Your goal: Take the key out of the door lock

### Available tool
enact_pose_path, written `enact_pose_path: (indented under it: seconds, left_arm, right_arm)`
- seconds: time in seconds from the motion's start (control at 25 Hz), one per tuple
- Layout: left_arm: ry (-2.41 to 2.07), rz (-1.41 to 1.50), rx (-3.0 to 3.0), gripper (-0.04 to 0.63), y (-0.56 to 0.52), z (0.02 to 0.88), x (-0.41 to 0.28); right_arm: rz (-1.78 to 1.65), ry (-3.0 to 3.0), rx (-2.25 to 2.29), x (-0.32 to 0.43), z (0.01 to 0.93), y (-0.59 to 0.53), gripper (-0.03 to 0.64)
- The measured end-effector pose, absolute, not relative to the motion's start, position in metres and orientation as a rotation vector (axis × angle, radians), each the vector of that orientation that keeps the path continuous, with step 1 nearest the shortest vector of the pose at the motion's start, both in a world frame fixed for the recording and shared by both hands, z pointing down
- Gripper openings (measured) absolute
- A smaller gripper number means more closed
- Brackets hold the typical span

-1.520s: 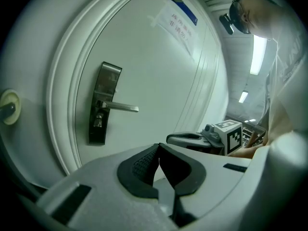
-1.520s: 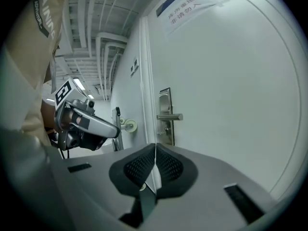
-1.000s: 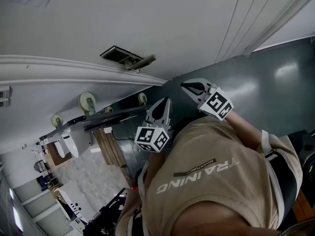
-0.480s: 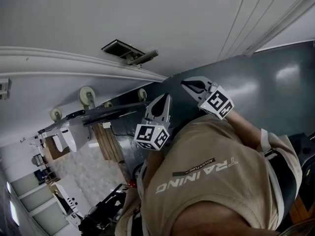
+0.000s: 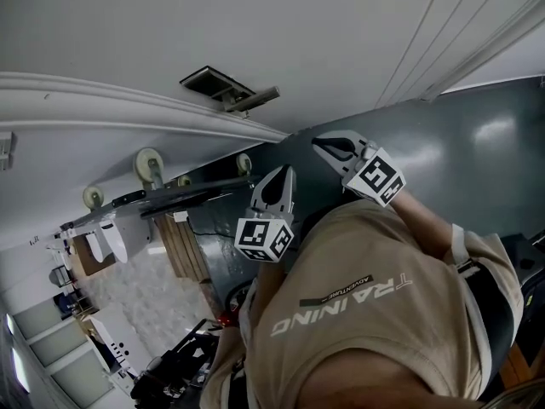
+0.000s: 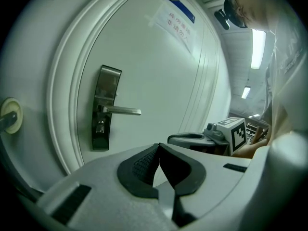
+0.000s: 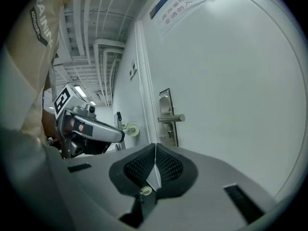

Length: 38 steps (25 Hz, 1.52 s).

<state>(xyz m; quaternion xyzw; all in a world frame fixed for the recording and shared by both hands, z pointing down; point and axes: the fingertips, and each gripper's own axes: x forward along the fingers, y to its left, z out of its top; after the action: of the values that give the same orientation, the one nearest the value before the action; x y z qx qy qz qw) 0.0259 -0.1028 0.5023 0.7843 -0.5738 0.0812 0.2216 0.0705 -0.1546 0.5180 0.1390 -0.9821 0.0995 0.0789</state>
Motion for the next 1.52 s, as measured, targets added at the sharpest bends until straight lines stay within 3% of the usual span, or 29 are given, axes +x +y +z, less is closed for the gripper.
enact_pose_path:
  seconds: [0.92,1.52]
  left_arm:
    - [-1.713,0.296,2.209,0.006,-0.12,0.486,-0.014]
    - [-1.632,0.288,2.371,0.006,-0.103,0.466,-0.099]
  right_arm:
    - [0.144,-2.882,0.456,0.036,0.529,-0.175,0.015]
    - [0.03,-2.737,0.66,-0.026,0.496,-0.158,0.015]
